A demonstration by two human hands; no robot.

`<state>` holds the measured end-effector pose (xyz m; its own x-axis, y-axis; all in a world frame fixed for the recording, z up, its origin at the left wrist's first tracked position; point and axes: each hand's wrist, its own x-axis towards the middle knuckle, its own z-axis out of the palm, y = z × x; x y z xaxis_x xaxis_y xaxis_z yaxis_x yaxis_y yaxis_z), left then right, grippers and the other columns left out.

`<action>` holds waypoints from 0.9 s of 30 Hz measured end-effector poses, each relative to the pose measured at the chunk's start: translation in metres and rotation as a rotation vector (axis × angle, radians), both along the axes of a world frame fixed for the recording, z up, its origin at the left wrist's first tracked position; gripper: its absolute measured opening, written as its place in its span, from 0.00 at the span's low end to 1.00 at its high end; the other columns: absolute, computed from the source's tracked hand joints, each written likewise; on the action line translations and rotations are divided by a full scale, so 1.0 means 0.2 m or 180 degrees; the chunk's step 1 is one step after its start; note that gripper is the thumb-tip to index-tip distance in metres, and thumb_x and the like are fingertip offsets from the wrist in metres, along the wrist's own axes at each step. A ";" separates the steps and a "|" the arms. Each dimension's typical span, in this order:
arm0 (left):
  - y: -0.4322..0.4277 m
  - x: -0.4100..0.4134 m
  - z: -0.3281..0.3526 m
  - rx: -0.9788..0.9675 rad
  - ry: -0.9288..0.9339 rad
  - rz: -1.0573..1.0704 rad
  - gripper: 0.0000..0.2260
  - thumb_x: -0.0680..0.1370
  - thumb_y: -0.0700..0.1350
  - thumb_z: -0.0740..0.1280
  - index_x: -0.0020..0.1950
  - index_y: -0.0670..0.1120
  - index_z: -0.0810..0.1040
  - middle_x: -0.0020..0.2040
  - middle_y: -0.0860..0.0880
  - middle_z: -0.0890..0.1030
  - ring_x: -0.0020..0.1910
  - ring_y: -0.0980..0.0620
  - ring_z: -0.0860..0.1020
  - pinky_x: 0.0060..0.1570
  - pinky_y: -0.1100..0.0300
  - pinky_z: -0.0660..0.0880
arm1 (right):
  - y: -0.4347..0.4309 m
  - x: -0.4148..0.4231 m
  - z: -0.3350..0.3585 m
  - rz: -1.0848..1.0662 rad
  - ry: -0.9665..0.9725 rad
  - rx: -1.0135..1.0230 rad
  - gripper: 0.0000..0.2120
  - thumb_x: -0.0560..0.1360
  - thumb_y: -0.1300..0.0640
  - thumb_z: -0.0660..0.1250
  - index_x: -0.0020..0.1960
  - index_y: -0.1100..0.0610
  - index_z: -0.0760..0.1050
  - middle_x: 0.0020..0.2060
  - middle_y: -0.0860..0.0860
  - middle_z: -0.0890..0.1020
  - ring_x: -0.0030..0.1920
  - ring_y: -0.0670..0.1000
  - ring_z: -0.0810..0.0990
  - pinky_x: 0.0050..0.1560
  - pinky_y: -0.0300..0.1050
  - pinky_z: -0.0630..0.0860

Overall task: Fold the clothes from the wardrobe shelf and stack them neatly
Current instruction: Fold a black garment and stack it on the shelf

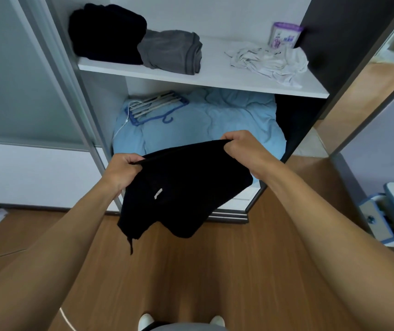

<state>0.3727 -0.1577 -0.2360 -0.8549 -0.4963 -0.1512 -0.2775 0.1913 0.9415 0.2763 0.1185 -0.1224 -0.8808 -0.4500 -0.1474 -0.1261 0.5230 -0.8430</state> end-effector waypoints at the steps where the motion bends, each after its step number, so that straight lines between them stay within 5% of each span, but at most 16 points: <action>1: 0.00 0.00 0.00 -0.0030 -0.0004 0.0030 0.20 0.76 0.29 0.65 0.35 0.51 0.85 0.29 0.56 0.83 0.28 0.62 0.80 0.29 0.71 0.74 | -0.01 0.02 0.00 0.0033 -0.0179 -0.0129 0.09 0.66 0.63 0.60 0.31 0.54 0.75 0.24 0.48 0.72 0.24 0.47 0.70 0.28 0.40 0.65; 5: 0.01 -0.01 0.03 -0.0040 0.0148 0.0093 0.23 0.78 0.33 0.66 0.32 0.58 0.85 0.30 0.57 0.83 0.29 0.62 0.81 0.30 0.72 0.74 | -0.06 0.06 0.01 0.0957 -0.0110 0.0748 0.10 0.69 0.40 0.73 0.34 0.44 0.84 0.29 0.39 0.82 0.31 0.40 0.82 0.32 0.30 0.74; 7: 0.01 -0.02 0.05 -0.0116 0.0180 0.0023 0.24 0.78 0.33 0.65 0.33 0.59 0.85 0.32 0.57 0.84 0.31 0.62 0.82 0.32 0.72 0.74 | -0.09 0.05 0.00 0.0989 0.0044 0.0974 0.21 0.71 0.36 0.73 0.44 0.56 0.85 0.36 0.49 0.86 0.38 0.47 0.85 0.41 0.38 0.77; 11: 0.00 0.00 0.06 0.0028 0.0134 -0.0091 0.24 0.77 0.31 0.64 0.34 0.57 0.86 0.32 0.55 0.85 0.31 0.60 0.82 0.32 0.70 0.75 | -0.07 -0.01 0.02 0.0743 0.0266 0.0886 0.14 0.76 0.47 0.71 0.44 0.58 0.84 0.35 0.46 0.85 0.36 0.44 0.83 0.42 0.39 0.75; 15: 0.05 -0.01 0.10 0.0225 0.0190 -0.0204 0.23 0.77 0.30 0.64 0.35 0.56 0.87 0.36 0.53 0.86 0.35 0.58 0.84 0.34 0.70 0.77 | -0.06 -0.05 0.02 0.0869 0.0494 0.1481 0.14 0.78 0.56 0.68 0.48 0.69 0.81 0.40 0.61 0.81 0.39 0.53 0.78 0.42 0.45 0.72; 19: 0.09 -0.04 0.14 0.0243 0.0286 -0.0279 0.22 0.77 0.31 0.65 0.36 0.56 0.87 0.36 0.52 0.86 0.36 0.57 0.85 0.35 0.69 0.78 | -0.08 -0.05 -0.01 0.0837 0.0777 0.1735 0.12 0.73 0.67 0.61 0.49 0.65 0.82 0.45 0.61 0.83 0.47 0.57 0.82 0.50 0.51 0.79; 22: 0.08 -0.05 0.14 0.0076 0.0357 -0.0333 0.24 0.77 0.31 0.64 0.35 0.57 0.87 0.35 0.54 0.86 0.34 0.59 0.84 0.34 0.70 0.77 | -0.10 0.00 -0.05 0.0589 0.0656 0.1218 0.09 0.70 0.67 0.59 0.43 0.70 0.76 0.35 0.58 0.76 0.37 0.56 0.76 0.39 0.50 0.72; 24: 0.06 -0.03 0.13 -0.0110 0.0349 -0.0395 0.26 0.77 0.30 0.62 0.35 0.58 0.86 0.34 0.56 0.85 0.33 0.60 0.83 0.33 0.71 0.75 | -0.11 0.03 -0.06 0.0521 0.0257 0.0769 0.09 0.70 0.61 0.61 0.38 0.67 0.72 0.30 0.53 0.71 0.30 0.50 0.71 0.35 0.46 0.66; 27: 0.02 0.00 0.10 -0.0142 0.0252 -0.0366 0.26 0.76 0.29 0.60 0.35 0.56 0.86 0.34 0.55 0.85 0.34 0.60 0.82 0.35 0.70 0.76 | -0.12 0.09 -0.05 0.0999 -0.0164 0.1027 0.23 0.68 0.38 0.70 0.38 0.60 0.77 0.30 0.48 0.80 0.30 0.47 0.79 0.35 0.44 0.73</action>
<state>0.3720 -0.1537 -0.2162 -0.9149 -0.3991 -0.0610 -0.1765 0.2597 0.9494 0.2949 0.0949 -0.1323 -0.6969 -0.6179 -0.3641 -0.2826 0.7032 -0.6524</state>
